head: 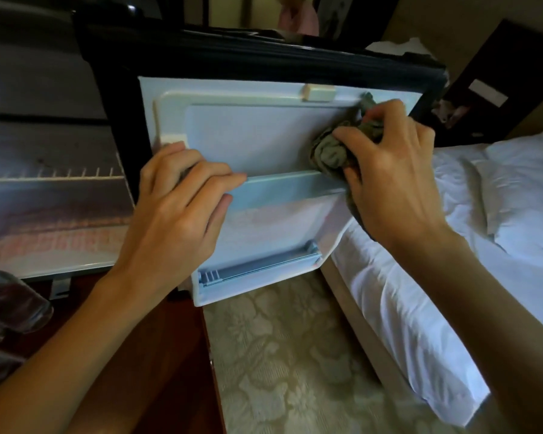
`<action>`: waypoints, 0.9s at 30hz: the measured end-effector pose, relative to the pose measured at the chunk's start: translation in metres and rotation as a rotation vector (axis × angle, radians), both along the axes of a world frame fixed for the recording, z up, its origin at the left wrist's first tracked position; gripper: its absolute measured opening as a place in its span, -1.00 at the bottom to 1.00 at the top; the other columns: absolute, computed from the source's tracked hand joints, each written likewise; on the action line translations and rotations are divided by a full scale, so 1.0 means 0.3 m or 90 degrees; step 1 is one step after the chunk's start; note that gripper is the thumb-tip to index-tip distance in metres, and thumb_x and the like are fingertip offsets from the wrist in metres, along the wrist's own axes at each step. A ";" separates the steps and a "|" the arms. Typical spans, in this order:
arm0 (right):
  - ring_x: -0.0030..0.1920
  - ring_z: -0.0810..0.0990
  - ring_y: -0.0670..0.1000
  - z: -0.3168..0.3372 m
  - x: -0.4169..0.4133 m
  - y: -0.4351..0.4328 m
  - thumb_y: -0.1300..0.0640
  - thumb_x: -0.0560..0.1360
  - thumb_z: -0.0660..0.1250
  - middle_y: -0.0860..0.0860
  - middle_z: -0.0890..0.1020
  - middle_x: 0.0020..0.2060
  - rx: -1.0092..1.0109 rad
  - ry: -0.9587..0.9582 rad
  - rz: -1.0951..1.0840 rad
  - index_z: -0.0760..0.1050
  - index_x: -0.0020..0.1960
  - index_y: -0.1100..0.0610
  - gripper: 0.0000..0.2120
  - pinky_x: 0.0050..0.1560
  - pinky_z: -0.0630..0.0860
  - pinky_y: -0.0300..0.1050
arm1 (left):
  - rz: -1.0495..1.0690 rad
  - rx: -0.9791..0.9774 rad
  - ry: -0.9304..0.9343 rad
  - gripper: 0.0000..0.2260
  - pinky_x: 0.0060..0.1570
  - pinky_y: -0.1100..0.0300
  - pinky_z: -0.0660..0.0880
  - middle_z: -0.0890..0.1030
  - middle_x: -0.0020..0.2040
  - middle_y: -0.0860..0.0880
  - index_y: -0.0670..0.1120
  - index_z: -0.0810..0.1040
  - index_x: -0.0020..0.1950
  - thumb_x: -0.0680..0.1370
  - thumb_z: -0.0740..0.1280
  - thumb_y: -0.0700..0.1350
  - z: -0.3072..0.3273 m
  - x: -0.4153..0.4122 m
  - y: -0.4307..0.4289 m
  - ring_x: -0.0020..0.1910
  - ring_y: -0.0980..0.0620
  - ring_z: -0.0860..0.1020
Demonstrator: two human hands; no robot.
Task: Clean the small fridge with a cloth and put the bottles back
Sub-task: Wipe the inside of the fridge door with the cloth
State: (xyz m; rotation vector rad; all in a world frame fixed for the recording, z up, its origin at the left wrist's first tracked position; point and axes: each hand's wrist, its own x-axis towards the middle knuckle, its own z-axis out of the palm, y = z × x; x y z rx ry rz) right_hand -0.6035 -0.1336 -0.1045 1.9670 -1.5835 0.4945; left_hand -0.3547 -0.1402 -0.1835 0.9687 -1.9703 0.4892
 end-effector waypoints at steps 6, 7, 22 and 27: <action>0.31 0.24 0.43 0.017 0.045 -0.049 0.23 0.56 0.30 0.11 0.34 0.39 0.153 -0.021 -0.140 0.43 0.37 -0.07 -0.58 0.21 0.34 0.43 | -0.025 -0.003 0.017 -0.84 0.37 -0.01 0.25 0.65 0.04 -0.10 -0.24 0.64 0.14 0.59 0.32 -0.27 0.007 -0.004 -0.007 0.11 -0.11 0.41; 0.30 0.23 0.43 0.020 0.061 -0.058 0.24 0.57 0.29 0.11 0.31 0.38 0.170 -0.037 -0.157 0.42 0.38 -0.07 -0.58 0.19 0.36 0.41 | -0.029 -0.001 0.022 -0.84 0.36 -0.04 0.28 0.65 0.04 -0.11 -0.24 0.64 0.14 0.59 0.33 -0.28 0.007 -0.006 -0.005 0.11 -0.11 0.41; 0.22 0.38 0.32 0.049 0.074 0.017 0.33 0.45 0.39 0.19 0.27 0.35 0.103 -0.167 -0.113 0.53 0.29 0.04 -0.56 0.20 0.47 0.14 | -0.061 0.038 0.007 -0.82 0.35 -0.09 0.33 0.64 0.03 -0.11 -0.24 0.64 0.17 0.58 0.36 -0.31 0.008 0.006 -0.009 0.11 -0.12 0.40; 0.16 0.46 0.34 0.063 0.051 -0.062 0.38 0.49 0.30 0.21 0.50 0.24 0.145 -0.086 -0.157 0.54 0.30 0.10 -0.57 0.21 0.36 0.10 | -0.096 0.026 -0.018 -0.80 0.32 -0.03 0.30 0.64 0.05 -0.13 -0.25 0.62 0.19 0.57 0.37 -0.28 0.012 0.018 -0.039 0.10 -0.11 0.38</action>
